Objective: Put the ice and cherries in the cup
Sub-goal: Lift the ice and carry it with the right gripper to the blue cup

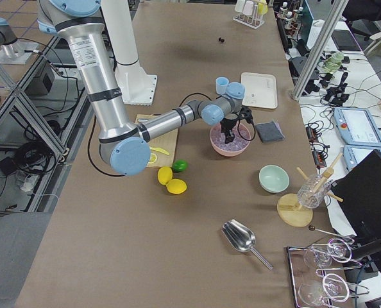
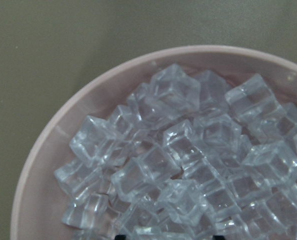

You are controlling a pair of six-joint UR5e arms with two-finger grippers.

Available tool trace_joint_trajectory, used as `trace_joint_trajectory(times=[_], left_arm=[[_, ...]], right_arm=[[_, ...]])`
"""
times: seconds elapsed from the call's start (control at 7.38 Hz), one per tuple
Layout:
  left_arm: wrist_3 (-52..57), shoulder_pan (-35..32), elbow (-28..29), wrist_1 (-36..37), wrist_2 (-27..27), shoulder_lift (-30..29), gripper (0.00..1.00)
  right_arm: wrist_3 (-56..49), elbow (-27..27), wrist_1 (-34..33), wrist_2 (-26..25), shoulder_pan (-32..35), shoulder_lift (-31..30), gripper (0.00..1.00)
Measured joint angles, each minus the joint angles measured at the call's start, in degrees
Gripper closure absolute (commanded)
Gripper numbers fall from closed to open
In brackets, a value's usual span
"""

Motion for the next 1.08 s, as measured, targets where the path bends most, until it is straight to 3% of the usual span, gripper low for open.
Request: trace_joint_trajectory(times=[0.68, 1.08], left_arm=[[0.0, 0.0, 0.3, -0.1, 0.0, -0.7, 0.02], [0.0, 0.0, 0.5, 0.0, 0.0, -1.0, 0.02]], right_arm=[[-0.1, -0.5, -0.7, 1.7, 0.3, 0.8, 0.73], [0.1, -0.1, -12.2, 5.2, 4.2, 11.2, 0.78]])
